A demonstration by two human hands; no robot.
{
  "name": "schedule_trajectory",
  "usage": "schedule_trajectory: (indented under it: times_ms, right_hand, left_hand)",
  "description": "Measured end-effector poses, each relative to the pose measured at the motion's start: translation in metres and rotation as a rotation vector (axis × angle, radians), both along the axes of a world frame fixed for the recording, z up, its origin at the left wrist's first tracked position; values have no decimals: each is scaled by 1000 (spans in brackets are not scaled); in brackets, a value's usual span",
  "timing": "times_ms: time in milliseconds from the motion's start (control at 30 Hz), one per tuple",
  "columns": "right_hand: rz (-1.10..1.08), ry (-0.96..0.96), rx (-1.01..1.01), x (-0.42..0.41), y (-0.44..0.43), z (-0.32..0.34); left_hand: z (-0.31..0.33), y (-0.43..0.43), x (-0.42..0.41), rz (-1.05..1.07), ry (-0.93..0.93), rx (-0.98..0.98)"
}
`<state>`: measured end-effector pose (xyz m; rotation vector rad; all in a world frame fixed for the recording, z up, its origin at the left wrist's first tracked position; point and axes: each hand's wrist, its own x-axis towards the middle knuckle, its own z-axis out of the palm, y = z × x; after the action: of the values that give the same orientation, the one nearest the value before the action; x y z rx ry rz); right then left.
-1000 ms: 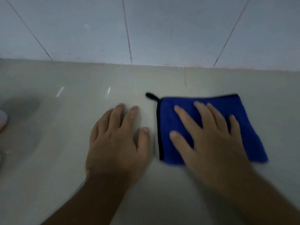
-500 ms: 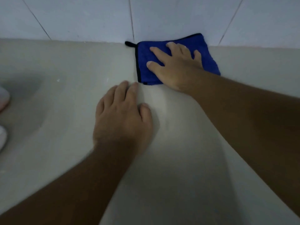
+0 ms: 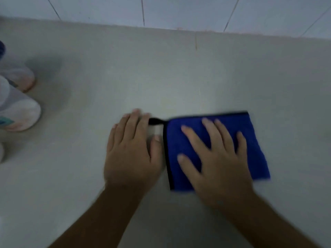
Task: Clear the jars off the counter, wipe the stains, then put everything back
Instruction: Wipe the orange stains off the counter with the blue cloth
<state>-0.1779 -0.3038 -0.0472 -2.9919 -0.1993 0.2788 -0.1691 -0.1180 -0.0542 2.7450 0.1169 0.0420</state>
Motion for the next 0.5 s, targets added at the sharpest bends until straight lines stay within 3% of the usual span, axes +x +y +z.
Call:
schedule_trajectory:
  times_ms: [167, 267, 367, 500]
  right_hand:
    - [-50, -36, 49, 143, 8, -10]
    - [-76, -14, 6, 167, 13, -17]
    - [-86, -24, 22, 123, 10, -13]
    - [-119, -39, 15, -14, -13, -3]
  left_hand:
    - [-5, -2, 3, 2, -28, 49]
    - [-10, 0, 3, -9, -21, 79]
    - [-7, -1, 2, -1, -30, 69]
    - [6, -1, -4, -31, 25, 46]
